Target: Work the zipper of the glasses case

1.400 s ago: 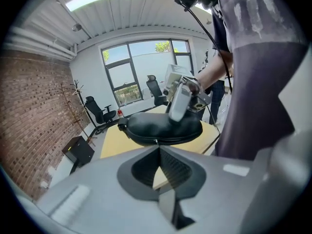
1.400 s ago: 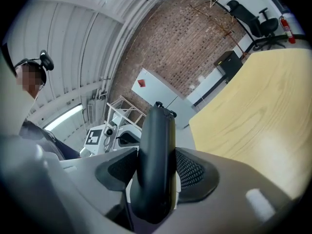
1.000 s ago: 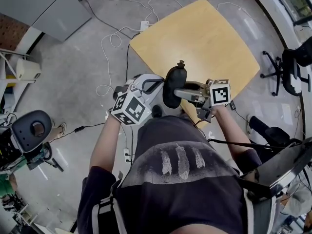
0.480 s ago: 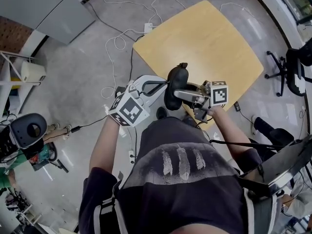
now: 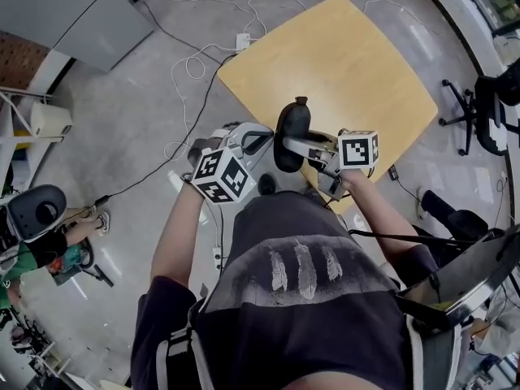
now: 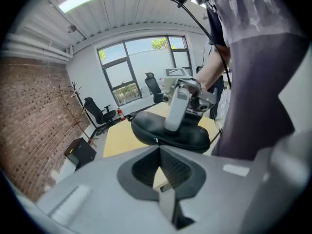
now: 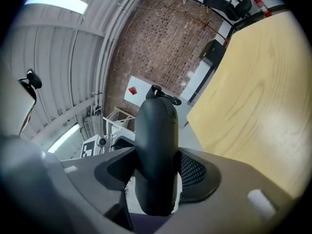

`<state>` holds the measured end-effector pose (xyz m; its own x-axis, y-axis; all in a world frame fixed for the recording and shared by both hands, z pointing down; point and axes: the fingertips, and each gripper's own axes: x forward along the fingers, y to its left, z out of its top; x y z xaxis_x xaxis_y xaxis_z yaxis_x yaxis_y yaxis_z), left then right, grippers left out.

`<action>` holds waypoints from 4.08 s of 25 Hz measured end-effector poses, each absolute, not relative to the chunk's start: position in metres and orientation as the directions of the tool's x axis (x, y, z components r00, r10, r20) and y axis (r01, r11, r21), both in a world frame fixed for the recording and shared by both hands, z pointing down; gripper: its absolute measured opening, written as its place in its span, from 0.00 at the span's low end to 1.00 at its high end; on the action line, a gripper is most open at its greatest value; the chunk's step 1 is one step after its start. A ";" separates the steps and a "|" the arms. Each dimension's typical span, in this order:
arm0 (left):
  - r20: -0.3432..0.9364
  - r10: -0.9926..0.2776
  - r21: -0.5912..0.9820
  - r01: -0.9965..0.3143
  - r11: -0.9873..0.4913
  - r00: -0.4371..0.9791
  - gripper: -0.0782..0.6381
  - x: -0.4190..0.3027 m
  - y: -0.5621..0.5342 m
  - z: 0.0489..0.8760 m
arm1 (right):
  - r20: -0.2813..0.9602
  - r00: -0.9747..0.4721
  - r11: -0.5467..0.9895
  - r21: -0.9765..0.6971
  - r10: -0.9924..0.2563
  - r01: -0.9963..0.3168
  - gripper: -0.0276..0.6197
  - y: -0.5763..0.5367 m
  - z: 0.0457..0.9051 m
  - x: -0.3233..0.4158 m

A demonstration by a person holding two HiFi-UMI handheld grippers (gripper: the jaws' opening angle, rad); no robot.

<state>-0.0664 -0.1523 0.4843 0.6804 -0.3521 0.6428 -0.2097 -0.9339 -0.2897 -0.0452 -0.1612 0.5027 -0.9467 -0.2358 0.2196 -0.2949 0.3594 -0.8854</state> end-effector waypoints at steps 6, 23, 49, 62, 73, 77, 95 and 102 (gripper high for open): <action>0.643 -0.353 -0.243 -0.255 -0.936 0.680 0.10 -0.069 -0.149 0.503 | 0.285 -0.930 0.346 -0.869 -0.232 -0.353 0.45 -0.163 0.518 -0.042; 0.680 -0.268 -0.138 -0.240 -0.961 0.682 0.09 -0.058 -0.142 0.537 | 0.365 -0.872 0.223 -0.866 -0.327 -0.447 0.45 -0.192 0.534 -0.027; 0.714 -0.309 -0.020 -0.423 -0.906 0.628 0.10 -0.031 -0.172 0.599 | 0.496 -0.761 0.034 -0.828 -0.418 -0.559 0.46 -0.252 0.596 0.017; 0.737 -0.313 0.049 -0.510 -0.859 0.599 0.22 -0.066 -0.158 0.604 | 0.623 -0.679 -0.016 -0.741 -0.390 -0.671 0.47 -0.293 0.648 0.051; 0.714 -0.369 0.013 -0.538 -0.843 0.595 0.19 -0.095 -0.167 0.593 | 0.684 -0.587 0.035 -0.638 -0.432 -0.770 0.50 -0.303 0.644 0.063; 0.698 -0.394 -0.009 -0.543 -0.839 0.598 0.19 -0.098 -0.177 0.586 | 0.684 -0.571 0.047 -0.622 -0.454 -0.782 0.51 -0.304 0.635 0.068; 0.416 -0.623 0.023 -0.693 -0.721 0.662 0.11 -0.106 -0.215 0.482 | 0.369 -0.615 0.326 -0.601 -0.697 -0.730 0.05 -0.271 0.478 0.061; 0.364 -0.643 0.008 -0.692 -0.722 0.674 0.11 -0.077 -0.191 0.437 | 0.202 -0.759 0.492 -0.653 -0.620 -0.576 0.05 -0.218 0.430 0.046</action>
